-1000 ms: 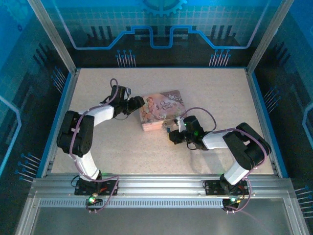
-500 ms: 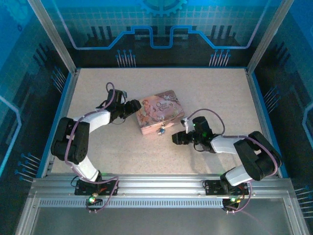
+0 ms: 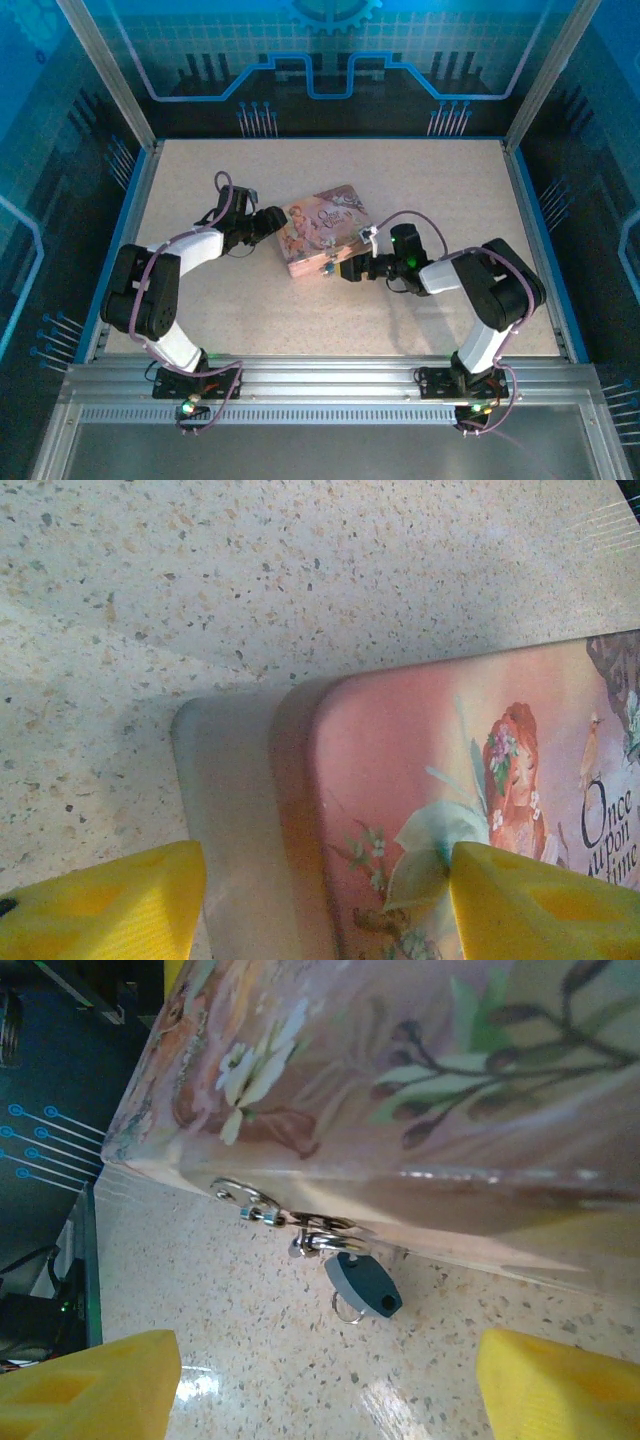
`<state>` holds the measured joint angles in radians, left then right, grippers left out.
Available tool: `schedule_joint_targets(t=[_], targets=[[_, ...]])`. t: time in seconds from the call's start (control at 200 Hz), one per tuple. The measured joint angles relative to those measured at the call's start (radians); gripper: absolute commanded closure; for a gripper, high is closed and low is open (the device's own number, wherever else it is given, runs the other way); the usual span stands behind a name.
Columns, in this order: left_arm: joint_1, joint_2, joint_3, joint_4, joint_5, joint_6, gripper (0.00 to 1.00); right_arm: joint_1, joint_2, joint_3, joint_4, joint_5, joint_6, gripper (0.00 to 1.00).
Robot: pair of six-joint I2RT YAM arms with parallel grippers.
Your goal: Unlock the padlock with the key
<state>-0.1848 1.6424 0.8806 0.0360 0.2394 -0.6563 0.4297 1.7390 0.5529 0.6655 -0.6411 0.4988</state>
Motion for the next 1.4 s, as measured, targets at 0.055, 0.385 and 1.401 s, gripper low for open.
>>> schedule_joint_targets(t=[0.055, 0.385, 1.401], targets=[[0.0, 0.0, 0.0, 0.0, 0.0, -0.001, 0.35, 0.01, 0.016, 0.003, 0.017, 0.005, 0.003, 0.23], [-0.002, 0.0, 0.0, 0.0, 0.0, -0.022, 0.35, 0.023, 0.082, 0.031, 0.11, 0.007, 0.03, 0.25], [-0.009, -0.001, 0.0, 0.008, -0.019, -0.025, 0.36, 0.001, 0.134, 0.079, 0.181, -0.075, 0.045, 0.46]])
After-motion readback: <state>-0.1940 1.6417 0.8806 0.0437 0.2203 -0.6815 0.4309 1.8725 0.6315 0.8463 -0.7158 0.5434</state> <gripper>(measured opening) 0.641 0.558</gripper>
